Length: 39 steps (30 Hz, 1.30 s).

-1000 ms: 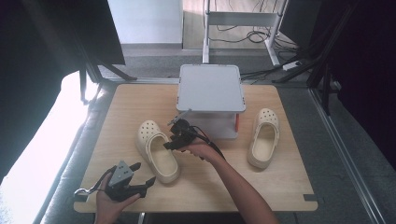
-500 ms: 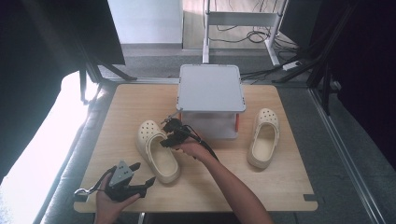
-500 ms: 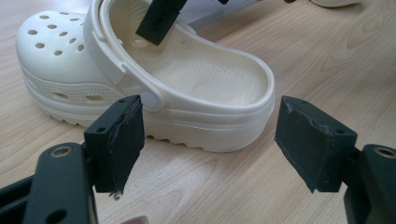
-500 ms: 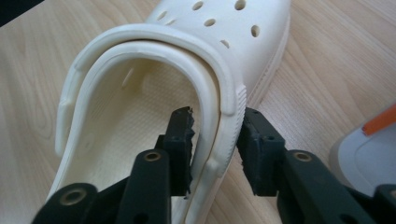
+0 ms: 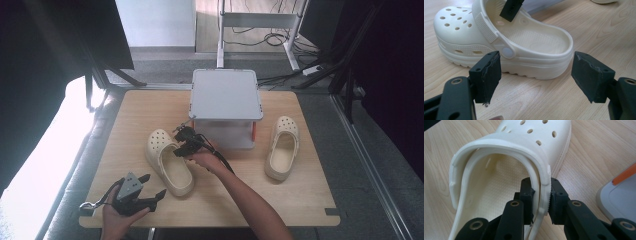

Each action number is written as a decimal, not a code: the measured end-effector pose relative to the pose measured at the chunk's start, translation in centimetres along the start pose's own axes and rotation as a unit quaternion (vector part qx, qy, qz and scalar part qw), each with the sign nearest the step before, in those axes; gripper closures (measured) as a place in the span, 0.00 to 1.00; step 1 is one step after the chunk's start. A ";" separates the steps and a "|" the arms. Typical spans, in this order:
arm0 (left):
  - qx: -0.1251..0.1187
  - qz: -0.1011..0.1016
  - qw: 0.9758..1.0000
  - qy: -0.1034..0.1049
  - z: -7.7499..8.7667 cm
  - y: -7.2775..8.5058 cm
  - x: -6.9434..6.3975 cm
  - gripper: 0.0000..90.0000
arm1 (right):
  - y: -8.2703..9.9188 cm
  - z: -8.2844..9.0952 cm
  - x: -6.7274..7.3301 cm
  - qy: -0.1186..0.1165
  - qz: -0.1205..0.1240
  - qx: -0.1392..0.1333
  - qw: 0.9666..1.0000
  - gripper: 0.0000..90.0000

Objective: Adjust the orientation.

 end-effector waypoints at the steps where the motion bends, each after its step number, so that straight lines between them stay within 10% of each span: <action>1: 0.000 0.000 1.000 0.000 0.0 0.0 0.0 0.27 | 0.0 0.0 0.0 0.001 -0.001 -0.002 1.000 0.85; 16: -0.001 0.002 1.000 -0.001 0.1 0.0 0.1 0.27 | 0.8 3.8 1.4 -0.002 0.008 -0.046 0.999 0.86; 39: 0.001 0.000 1.000 0.010 -1.0 -0.5 0.1 0.27 | 10.5 11.8 -0.5 0.036 -0.053 -0.111 0.992 0.86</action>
Point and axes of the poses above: each handheld gripper's, and its own axes: z roughly backward along the jaws, y roughly out of its underside, x roughly to its left, the point moved 7 cm from there along -z, roughly forward along the jaws, and after that the axes turned 11 degrees about -y, right-handed, at the moved point
